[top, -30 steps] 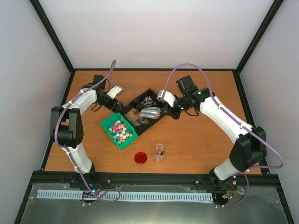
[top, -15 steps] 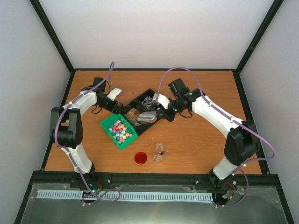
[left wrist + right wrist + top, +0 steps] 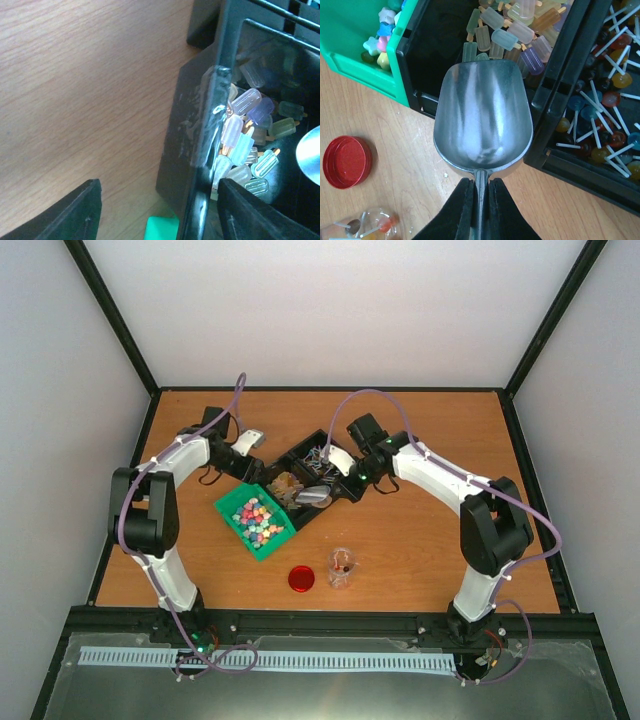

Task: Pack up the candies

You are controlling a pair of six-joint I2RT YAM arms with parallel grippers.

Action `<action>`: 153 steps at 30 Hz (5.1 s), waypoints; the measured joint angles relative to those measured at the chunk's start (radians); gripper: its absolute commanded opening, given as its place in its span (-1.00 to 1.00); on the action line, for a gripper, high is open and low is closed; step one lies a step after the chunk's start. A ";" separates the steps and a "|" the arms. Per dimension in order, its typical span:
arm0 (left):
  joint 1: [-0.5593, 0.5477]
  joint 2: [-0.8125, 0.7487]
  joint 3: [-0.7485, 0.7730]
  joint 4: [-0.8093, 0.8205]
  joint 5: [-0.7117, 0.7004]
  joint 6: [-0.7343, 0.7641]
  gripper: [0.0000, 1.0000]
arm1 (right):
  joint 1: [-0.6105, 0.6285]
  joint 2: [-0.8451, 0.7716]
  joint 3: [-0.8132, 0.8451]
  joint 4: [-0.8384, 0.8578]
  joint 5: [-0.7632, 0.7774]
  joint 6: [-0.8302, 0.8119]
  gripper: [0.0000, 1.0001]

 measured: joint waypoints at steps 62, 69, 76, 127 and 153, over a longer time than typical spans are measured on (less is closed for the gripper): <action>-0.187 0.229 0.247 0.056 -0.081 -0.047 -0.69 | -0.121 0.444 0.871 -0.685 0.375 -0.155 -0.94; -0.193 0.228 0.240 0.062 -0.084 -0.046 -0.71 | -0.119 0.524 0.906 -0.659 0.373 -0.147 -0.95; -0.193 0.218 0.222 0.083 -0.086 -0.045 -0.72 | -0.123 0.534 0.913 -0.631 0.342 -0.142 -0.94; -0.202 0.236 0.248 0.046 -0.038 0.053 -0.82 | -0.185 0.260 0.358 -0.192 0.227 -0.086 -0.94; -0.190 0.264 0.289 0.003 -0.012 0.105 -0.86 | -0.170 0.196 0.003 0.349 0.069 -0.022 -0.95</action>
